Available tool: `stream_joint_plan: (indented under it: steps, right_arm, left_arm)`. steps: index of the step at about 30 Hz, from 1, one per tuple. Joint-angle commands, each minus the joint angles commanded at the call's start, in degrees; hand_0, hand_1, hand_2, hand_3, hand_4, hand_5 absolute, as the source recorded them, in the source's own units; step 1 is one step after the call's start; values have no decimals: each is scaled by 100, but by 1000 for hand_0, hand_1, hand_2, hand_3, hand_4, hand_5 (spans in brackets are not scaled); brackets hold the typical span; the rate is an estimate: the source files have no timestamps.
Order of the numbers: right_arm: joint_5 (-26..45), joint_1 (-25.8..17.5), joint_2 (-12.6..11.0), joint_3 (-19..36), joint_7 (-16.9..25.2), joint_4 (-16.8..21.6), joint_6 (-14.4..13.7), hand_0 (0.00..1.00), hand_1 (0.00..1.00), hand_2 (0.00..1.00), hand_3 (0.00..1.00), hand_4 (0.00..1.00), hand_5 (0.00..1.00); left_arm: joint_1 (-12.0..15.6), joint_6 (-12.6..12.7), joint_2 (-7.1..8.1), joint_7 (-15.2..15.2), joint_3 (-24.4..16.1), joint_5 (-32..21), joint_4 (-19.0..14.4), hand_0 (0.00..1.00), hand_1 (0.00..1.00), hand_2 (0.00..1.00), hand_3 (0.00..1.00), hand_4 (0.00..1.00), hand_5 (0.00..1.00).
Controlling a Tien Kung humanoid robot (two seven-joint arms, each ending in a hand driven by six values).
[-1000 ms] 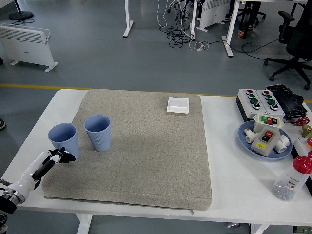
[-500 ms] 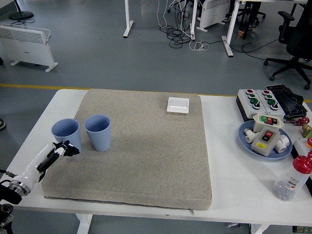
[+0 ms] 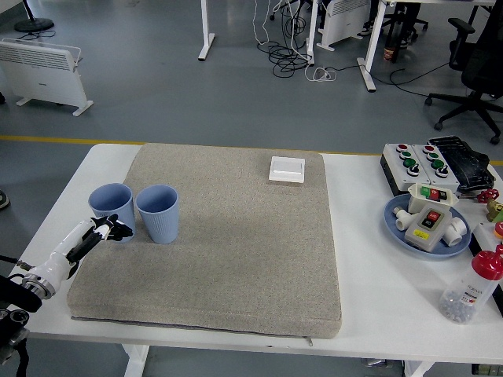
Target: Push cup pick cup insert cup
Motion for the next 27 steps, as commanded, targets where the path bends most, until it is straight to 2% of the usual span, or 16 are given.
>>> stream_joint_plan:
  steps: [27]
  right_arm:
    - [6, 10, 10, -17, 0, 0, 4, 775, 716, 719, 619, 284, 559]
  left_arm:
    - [-602, -81, -143, -99, 543, -263, 709, 797, 696, 600, 509, 520, 998]
